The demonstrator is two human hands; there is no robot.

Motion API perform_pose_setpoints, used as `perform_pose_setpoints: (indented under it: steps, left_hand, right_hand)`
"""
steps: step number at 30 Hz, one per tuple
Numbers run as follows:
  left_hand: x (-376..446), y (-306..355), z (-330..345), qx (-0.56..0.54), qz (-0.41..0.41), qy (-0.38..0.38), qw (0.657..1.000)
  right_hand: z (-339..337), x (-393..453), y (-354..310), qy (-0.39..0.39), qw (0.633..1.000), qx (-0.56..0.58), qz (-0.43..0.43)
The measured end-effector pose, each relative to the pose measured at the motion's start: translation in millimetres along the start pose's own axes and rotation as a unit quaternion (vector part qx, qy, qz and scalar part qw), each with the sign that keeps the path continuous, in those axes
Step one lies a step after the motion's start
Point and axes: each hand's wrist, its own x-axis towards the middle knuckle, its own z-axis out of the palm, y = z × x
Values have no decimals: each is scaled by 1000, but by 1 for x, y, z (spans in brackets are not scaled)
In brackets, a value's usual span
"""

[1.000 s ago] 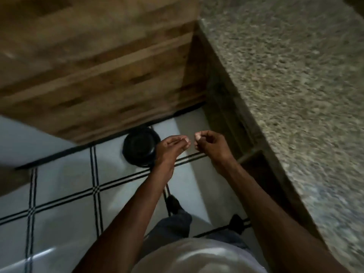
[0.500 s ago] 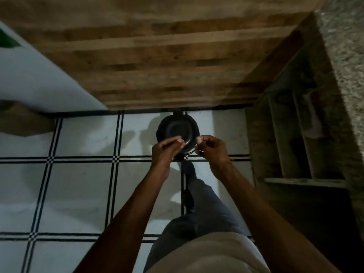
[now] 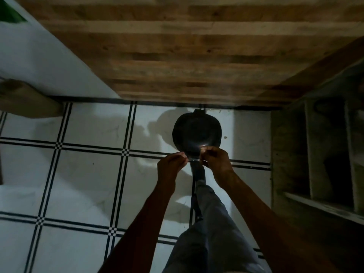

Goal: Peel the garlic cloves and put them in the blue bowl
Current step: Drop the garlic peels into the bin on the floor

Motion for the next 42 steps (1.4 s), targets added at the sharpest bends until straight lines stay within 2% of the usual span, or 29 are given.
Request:
perform_pose_setpoints:
  steps: [6, 13, 20, 24, 28, 37, 42]
  left_hand:
    - [26, -7, -3, -22, -46, 21, 998]
    - [29, -21, -2, -16, -66, 31, 997]
    - [37, -31, 9, 29, -78, 39, 996]
    - [52, -37, 24, 36, -87, 45, 995]
    - [86, -50, 35, 89, -91, 34, 991]
    - [175, -82, 44, 28, -82, 36, 996]
    - [255, -99, 51, 77, -95, 24, 992]
  right_hand:
    - [5, 30, -9, 11, 999, 44, 13]
    - [6, 37, -5, 8, 999, 29, 15]
    - [5, 37, 5, -7, 999, 35, 6]
    - [2, 52, 18, -7, 998, 43, 36]
    - [14, 82, 34, -4, 997, 35, 63]
    - [37, 162, 58, 7, 990, 104, 92]
    - [47, 232, 68, 26, 990, 83, 109]
